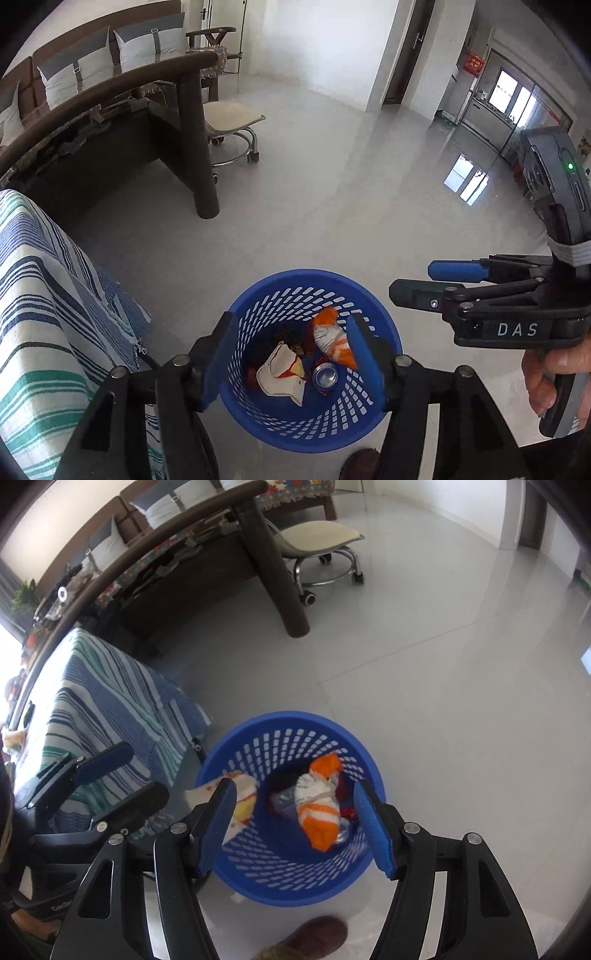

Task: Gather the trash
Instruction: 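Carry paper wrapper and orange bag to the blue wastebasket and open both tools, then move both open tools back over the table toward the milk carton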

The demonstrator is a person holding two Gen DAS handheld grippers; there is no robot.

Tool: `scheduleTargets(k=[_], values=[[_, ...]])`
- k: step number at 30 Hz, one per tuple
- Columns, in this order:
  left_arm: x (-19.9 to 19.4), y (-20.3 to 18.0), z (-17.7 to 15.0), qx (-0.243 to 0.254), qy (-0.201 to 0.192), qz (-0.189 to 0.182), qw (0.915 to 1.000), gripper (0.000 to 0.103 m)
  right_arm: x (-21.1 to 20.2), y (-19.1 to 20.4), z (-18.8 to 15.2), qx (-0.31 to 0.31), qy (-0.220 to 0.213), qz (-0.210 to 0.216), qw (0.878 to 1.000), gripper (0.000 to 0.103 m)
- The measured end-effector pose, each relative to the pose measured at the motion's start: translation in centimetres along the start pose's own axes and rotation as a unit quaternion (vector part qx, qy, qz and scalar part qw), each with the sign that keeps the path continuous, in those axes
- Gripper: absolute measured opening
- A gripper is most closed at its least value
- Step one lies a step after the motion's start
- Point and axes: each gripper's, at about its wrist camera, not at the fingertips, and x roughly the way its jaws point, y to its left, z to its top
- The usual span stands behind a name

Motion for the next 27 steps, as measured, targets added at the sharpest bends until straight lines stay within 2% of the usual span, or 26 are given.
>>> scheduleTargets(k=[2, 5, 6, 12, 18, 22, 27], values=[[-0.8, 0.1, 0.0, -0.002, -0.004, 0.001, 1.0, 0.062, -1.1, 0.3, 0.1, -0.006, -0.018, -0.011, 1.0, 0.073], [-3.0, 0.0, -0.3, 0.003, -0.021, 0.008, 0.9997, 0.062, -3.1, 0.9, 0.3, -0.023, -0.05, -0.048, 0.997, 0.094], [-3.9, -0.1, -0.4, 0.006, -0.027, 0.009, 0.9996, 0.062, -3.8, 1.2, 0.4, -0.026, -0.065, -0.063, 0.996, 0.097], [-11.0, -0.2, -2.2, 0.018, -0.066, 0.021, 0.9974, 0.064, -8.2, 3.5, 0.9, -0.04, -0.139, -0.101, 0.984, 0.098], [-17.3, 3.0, -7.0, -0.006, -0.082, 0.048, 0.9955, 0.066, -11.2, 8.5, 0.2, -0.076, -0.194, -0.093, 0.974, 0.099], [-19.7, 6.9, -11.1, -0.041, -0.072, 0.087, 0.9927, 0.067, -11.5, 13.1, -1.1, -0.116, -0.208, -0.068, 0.969, 0.1], [-22.3, 11.6, -16.0, -0.082, -0.064, 0.147, 0.9836, 0.067, -10.0, 19.9, -3.4, -0.194, -0.194, -0.032, 0.961, 0.1]])
